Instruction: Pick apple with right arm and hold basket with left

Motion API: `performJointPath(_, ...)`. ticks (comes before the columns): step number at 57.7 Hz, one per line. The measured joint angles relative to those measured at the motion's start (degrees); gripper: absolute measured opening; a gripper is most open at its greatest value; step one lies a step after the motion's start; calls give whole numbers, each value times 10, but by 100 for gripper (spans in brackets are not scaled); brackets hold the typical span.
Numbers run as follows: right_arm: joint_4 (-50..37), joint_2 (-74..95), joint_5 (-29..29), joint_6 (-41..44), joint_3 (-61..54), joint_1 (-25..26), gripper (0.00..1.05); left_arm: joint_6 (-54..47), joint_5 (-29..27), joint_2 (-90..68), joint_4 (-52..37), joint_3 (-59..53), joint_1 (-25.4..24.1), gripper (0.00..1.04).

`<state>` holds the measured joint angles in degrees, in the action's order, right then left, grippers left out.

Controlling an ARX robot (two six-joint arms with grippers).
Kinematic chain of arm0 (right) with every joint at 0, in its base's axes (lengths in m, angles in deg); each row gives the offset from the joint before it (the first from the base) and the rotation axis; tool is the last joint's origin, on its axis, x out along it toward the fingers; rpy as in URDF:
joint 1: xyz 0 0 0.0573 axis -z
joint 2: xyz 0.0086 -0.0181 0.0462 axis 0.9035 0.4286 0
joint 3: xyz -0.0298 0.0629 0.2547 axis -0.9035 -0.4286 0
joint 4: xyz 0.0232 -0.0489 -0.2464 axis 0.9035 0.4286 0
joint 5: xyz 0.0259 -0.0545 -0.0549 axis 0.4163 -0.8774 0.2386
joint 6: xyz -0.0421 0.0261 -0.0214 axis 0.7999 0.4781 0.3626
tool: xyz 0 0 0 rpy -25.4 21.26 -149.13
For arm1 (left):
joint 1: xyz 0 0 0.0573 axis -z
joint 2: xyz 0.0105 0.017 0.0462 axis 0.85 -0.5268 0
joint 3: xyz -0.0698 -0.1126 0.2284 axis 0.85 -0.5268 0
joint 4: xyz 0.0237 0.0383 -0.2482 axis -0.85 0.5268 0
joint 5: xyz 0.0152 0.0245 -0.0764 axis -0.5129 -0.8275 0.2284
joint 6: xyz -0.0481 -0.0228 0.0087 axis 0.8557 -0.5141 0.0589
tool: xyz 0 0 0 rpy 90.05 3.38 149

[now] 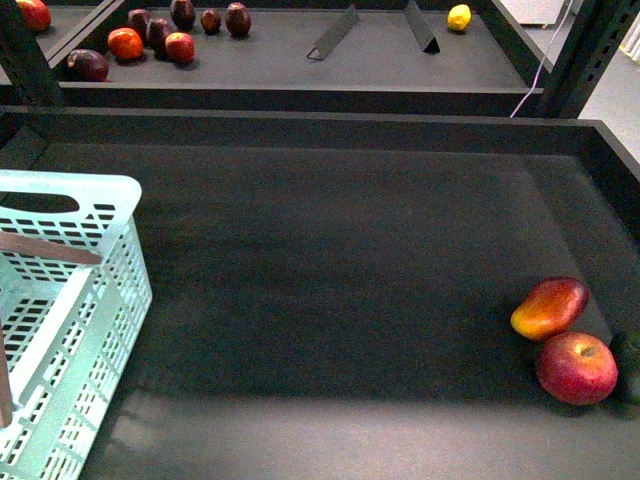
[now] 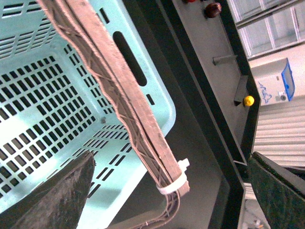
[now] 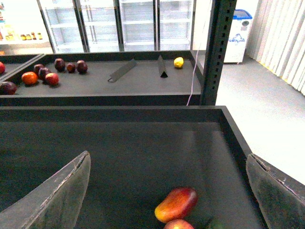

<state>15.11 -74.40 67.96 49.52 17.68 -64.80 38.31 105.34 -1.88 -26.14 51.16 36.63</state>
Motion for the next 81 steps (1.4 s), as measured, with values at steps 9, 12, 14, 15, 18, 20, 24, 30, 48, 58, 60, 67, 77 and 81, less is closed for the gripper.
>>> performJointPath(9, 0, 0, 0, 0, 0, 0, 96, 56, -12, -111, -46, 33, 3, 97)
performJointPath(12, 0, 0, 0, 0, 0, 0, 96, 69, -20, -142, -60, 46, 8, 97)
performJointPath(14, 0, 0, 0, 0, 0, 0, 96, 78, -27, -166, -69, 58, 12, 97)
performJointPath(15, 0, 0, 0, 0, 0, 0, 96, 82, -28, -172, -71, 61, 13, 97)
performJointPath(18, 0, 0, 0, 0, 0, 0, 96, 96, -38, -202, -80, 75, 15, 97)
performJointPath(20, 0, 0, 0, 0, 0, 0, 96, 108, -46, -226, -83, 87, 17, 97)
performJointPath(24, 0, 0, 0, 0, 0, 0, 96, 122, -56, -260, -92, 100, 21, 97)
performJointPath(30, 0, 0, 0, 0, 0, 0, 96, 142, -75, -301, -98, 120, 28, 97)
performJointPath(48, 0, 0, 0, 0, 0, 0, 96, 160, -106, -327, -95, 151, 50, 84)
performJointPath(58, 0, 0, 0, 0, 0, 0, 96, 163, -110, -328, -89, 152, 54, 56)
performJointPath(60, 0, 0, 0, 0, 0, 0, 96, 164, -110, -329, -89, 153, 54, 51)
performJointPath(67, 0, 0, 0, 0, 0, 0, 96, 167, -112, -331, -87, 155, 54, 29)
performJointPath(77, 0, 0, 0, 0, 0, 0, 96, 185, -107, -323, -76, 155, 61, 15)
performJointPath(81, 0, 0, 0, 0, 0, 0, 96, 183, -106, -315, -66, 155, 66, 15)
